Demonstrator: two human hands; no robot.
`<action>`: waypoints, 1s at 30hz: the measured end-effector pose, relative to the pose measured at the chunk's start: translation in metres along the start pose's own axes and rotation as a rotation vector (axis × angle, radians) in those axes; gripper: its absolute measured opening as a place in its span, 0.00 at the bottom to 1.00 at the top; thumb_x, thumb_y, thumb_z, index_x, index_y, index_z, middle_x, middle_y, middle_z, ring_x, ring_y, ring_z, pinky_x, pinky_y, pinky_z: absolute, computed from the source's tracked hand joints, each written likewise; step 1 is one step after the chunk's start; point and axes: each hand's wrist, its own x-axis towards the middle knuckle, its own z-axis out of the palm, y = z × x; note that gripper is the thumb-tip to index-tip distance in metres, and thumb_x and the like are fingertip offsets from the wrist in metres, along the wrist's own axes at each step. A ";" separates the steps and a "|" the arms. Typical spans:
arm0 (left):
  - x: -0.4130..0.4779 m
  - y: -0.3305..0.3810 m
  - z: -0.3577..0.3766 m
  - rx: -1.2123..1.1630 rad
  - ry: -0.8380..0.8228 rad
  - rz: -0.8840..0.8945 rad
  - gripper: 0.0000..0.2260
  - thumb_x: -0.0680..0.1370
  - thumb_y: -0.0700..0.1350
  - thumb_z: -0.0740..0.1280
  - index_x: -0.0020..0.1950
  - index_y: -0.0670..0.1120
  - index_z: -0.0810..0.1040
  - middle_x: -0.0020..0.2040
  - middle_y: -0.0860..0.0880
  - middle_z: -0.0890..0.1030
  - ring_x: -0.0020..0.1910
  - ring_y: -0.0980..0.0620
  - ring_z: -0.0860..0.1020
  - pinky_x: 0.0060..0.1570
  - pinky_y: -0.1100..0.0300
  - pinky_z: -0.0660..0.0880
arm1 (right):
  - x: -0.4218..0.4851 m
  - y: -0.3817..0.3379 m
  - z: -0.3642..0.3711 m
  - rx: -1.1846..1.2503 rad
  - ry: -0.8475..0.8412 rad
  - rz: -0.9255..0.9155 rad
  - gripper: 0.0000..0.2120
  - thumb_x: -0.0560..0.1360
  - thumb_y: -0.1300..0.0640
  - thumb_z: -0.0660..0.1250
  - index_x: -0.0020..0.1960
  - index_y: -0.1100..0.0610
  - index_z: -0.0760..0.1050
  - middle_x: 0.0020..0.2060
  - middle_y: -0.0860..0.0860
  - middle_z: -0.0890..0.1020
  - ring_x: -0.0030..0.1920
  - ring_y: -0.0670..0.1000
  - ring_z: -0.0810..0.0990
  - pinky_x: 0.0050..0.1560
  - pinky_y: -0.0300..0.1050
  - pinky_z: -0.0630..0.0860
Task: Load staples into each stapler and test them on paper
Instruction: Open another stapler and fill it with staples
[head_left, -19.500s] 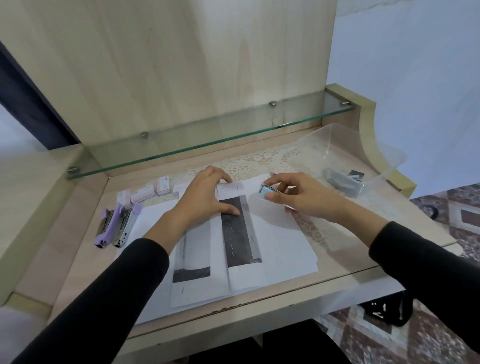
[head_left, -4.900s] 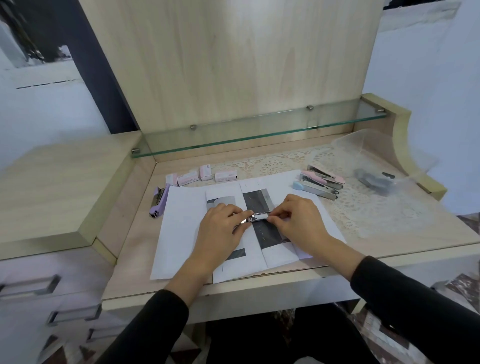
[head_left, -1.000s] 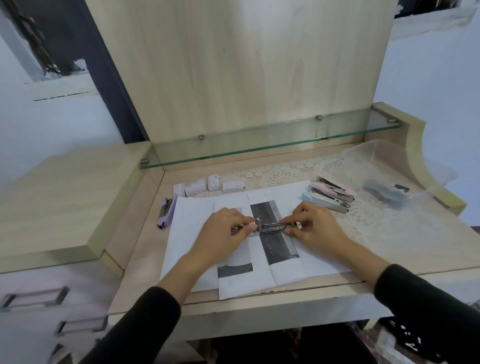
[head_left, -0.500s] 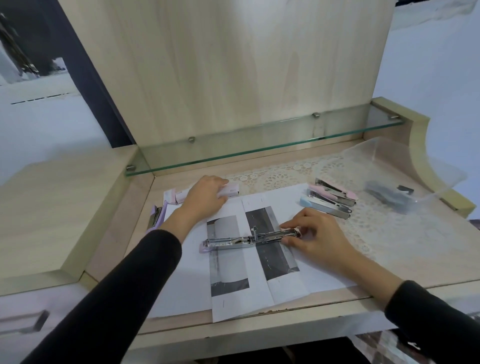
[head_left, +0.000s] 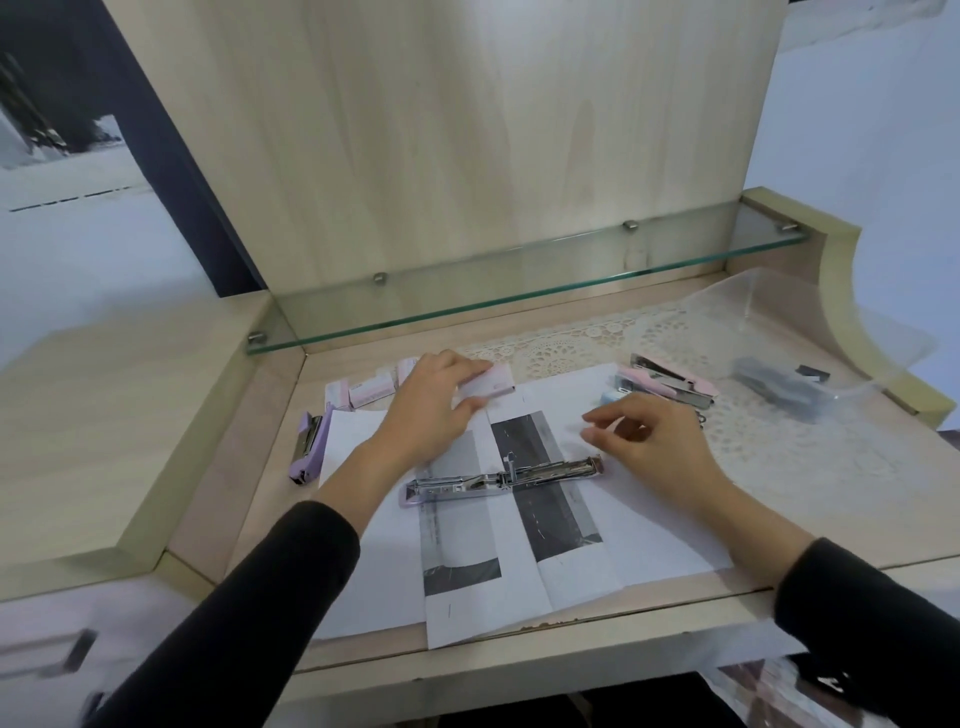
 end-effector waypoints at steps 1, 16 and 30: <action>-0.005 0.004 0.002 0.003 -0.014 0.007 0.18 0.77 0.46 0.65 0.66 0.47 0.72 0.59 0.48 0.75 0.59 0.50 0.68 0.54 0.66 0.58 | 0.004 -0.003 0.000 -0.021 -0.017 -0.003 0.07 0.68 0.61 0.73 0.46 0.58 0.82 0.33 0.42 0.78 0.31 0.39 0.74 0.35 0.27 0.70; -0.027 0.023 0.008 -0.082 -0.021 0.033 0.17 0.75 0.46 0.68 0.63 0.46 0.75 0.56 0.48 0.78 0.55 0.50 0.71 0.54 0.62 0.65 | 0.024 -0.026 0.023 0.073 -0.251 0.075 0.15 0.69 0.65 0.71 0.55 0.58 0.78 0.35 0.52 0.82 0.26 0.40 0.78 0.31 0.31 0.76; -0.032 0.007 0.001 -0.048 -0.067 -0.033 0.18 0.76 0.46 0.66 0.65 0.46 0.73 0.61 0.48 0.76 0.59 0.50 0.70 0.58 0.63 0.62 | 0.032 -0.012 0.009 0.125 -0.235 0.093 0.11 0.70 0.68 0.69 0.50 0.58 0.76 0.33 0.49 0.80 0.24 0.41 0.78 0.28 0.33 0.75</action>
